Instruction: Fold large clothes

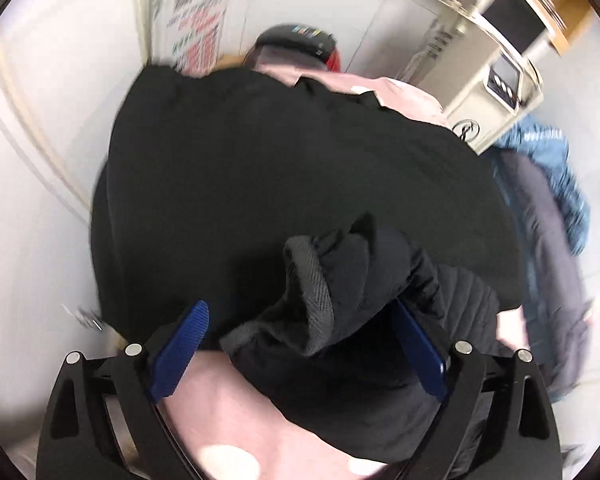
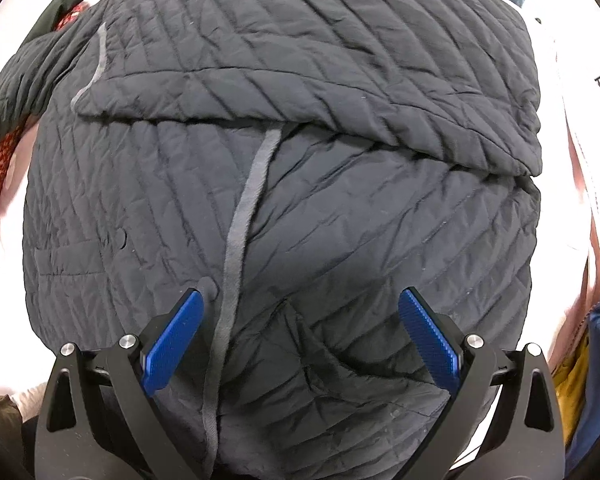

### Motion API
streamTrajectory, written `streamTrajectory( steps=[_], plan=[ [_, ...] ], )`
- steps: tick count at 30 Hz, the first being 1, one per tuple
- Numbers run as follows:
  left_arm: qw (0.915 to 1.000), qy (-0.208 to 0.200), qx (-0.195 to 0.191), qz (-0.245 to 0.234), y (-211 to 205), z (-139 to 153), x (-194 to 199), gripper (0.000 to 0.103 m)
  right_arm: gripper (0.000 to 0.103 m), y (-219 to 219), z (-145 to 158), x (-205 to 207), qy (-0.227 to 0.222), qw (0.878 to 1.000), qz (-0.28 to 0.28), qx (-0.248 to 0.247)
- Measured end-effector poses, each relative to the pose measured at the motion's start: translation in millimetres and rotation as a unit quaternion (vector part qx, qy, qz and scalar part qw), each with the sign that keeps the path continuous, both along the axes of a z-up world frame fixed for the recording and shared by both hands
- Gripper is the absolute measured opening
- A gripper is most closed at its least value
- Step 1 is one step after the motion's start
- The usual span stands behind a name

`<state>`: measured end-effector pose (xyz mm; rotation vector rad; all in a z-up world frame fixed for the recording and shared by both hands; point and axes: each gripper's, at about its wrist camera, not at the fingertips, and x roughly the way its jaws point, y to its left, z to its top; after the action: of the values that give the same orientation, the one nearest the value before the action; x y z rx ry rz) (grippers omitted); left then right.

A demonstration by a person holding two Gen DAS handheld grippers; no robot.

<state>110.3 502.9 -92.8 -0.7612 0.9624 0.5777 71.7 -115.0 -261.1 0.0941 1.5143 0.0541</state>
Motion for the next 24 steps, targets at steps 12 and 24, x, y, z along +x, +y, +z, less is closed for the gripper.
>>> streamTrajectory(
  steps=[12, 24],
  plan=[
    [0.9842, -0.108, -0.057, -0.128, -65.4, 57.2, 18.5, 0.019, 0.097, -3.1, 4.9, -4.8, -0.004, 1.0, -0.015, 0.008],
    [0.8941, -0.175, -0.054, -0.409, -323.7, 138.6, 96.5, 0.009, 0.097, -11.3, 24.1, -4.5, -0.019, 0.999, -0.027, 0.019]
  ],
)
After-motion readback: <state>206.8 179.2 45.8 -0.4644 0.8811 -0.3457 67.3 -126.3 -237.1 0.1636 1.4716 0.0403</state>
